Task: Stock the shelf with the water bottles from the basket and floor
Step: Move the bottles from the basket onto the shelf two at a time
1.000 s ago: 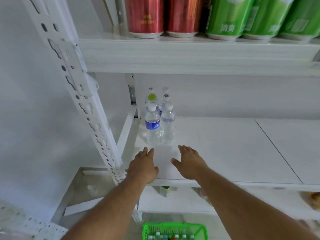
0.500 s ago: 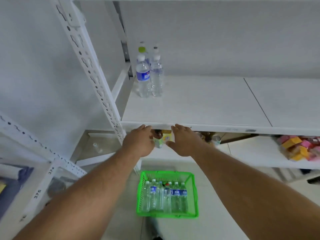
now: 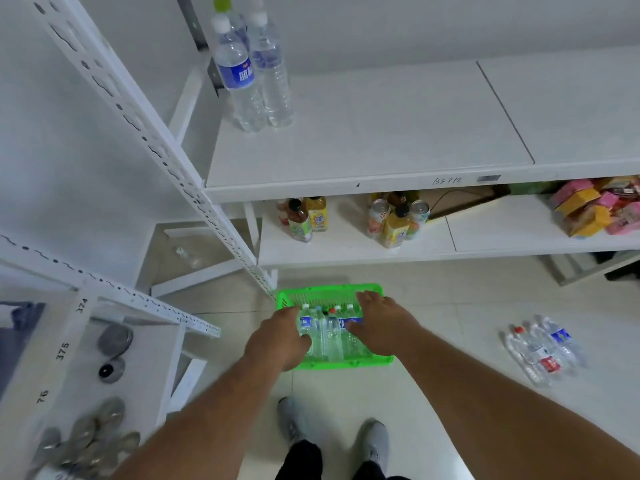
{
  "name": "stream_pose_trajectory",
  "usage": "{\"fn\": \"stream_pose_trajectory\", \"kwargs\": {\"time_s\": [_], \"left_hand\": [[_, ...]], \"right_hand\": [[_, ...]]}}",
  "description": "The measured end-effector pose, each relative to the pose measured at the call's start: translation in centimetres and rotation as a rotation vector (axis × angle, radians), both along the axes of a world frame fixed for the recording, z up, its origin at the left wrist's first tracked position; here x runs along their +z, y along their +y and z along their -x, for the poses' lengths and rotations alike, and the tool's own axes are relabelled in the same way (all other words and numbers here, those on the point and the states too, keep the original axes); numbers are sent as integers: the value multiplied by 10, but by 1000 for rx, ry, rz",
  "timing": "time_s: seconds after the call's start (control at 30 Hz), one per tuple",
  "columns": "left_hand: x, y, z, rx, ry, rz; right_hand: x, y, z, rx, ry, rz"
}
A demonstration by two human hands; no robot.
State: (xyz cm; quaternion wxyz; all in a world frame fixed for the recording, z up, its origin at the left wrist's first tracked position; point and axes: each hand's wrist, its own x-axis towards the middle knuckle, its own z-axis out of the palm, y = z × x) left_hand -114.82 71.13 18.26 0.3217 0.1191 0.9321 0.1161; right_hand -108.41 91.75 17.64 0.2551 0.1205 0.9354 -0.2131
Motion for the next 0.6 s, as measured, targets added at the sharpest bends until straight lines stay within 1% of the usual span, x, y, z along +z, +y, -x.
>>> {"fn": "stream_pose_trajectory", "kwargs": {"time_s": [0.2, 0.33, 0.5, 0.6], "left_hand": [[-55, -19, 9, 40, -143, -3], [-92, -35, 29, 86, -238, -65], [-143, -51, 65, 224, -351, -169], [-183, -53, 81, 326, -365, -192]], "right_hand": [[-44, -15, 0, -63, -128, -3], [-69, -33, 13, -130, -204, 6], [-110, -44, 39, -239, -279, 49], [-147, -43, 55, -297, -304, 81]]}}
